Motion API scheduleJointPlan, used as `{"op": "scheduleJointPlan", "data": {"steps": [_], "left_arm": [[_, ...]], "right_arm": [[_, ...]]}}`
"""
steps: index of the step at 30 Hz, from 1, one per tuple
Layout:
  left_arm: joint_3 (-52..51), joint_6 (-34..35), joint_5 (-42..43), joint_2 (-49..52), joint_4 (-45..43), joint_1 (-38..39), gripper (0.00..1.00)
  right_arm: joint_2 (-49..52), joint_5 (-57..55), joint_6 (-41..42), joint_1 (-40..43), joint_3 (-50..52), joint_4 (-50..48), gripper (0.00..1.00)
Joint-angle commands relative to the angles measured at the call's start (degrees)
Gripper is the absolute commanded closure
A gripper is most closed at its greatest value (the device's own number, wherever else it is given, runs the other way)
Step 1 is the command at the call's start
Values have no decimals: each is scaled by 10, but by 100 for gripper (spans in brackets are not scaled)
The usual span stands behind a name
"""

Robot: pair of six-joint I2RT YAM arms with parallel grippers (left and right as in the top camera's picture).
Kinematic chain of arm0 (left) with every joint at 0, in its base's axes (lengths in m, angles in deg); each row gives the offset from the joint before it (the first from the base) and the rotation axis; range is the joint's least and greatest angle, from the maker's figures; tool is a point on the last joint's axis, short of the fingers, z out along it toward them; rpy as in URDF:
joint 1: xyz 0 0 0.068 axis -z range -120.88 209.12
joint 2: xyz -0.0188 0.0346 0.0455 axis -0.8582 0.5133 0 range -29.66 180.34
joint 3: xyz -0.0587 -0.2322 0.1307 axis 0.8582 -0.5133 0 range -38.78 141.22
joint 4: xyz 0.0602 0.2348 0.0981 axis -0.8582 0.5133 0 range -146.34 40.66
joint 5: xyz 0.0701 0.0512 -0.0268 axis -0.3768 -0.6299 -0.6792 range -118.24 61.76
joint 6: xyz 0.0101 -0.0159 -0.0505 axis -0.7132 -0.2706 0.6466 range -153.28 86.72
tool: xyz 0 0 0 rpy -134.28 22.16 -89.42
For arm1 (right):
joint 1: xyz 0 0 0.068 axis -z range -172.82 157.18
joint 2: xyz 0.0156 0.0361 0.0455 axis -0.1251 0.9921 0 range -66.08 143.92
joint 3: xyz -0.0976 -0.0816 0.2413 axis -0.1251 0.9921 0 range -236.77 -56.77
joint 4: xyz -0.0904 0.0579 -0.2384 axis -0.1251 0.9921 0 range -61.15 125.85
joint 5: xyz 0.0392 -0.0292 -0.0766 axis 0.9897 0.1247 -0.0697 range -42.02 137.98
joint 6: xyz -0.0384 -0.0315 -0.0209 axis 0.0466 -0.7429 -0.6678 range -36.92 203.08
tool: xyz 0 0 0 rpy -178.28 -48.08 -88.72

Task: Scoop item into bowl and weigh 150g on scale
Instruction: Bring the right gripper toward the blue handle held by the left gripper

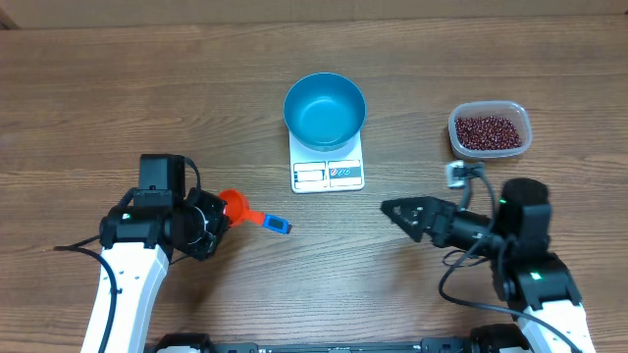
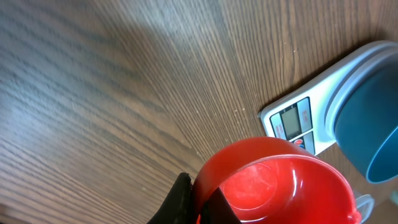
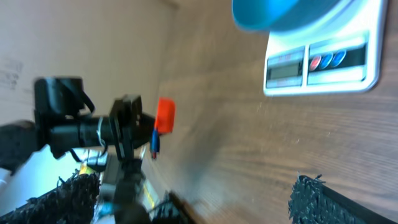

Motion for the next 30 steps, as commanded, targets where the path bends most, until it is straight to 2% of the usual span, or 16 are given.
{"op": "scheduleJointPlan", "data": {"steps": [1, 8, 12, 17, 22, 30], "left_arm": [[10, 92, -6, -5, 1, 22, 96], [10, 212, -64, -5, 1, 86, 96], [10, 267, -66, -5, 0, 107, 96], [10, 280, -78, -5, -3, 121, 96], [10, 280, -79, 2, -13, 141, 96], [10, 280, -77, 49, -53, 189, 96]], "right_arm": [[38, -32, 33, -53, -17, -24, 0], [124, -77, 99, -181, -17, -169, 0], [158, -147, 146, -238, -17, -204, 0], [188, -186, 188, -291, -17, -258, 9], [203, -197, 188, -329, -17, -310, 20], [203, -256, 218, -365, -17, -313, 34]]}}
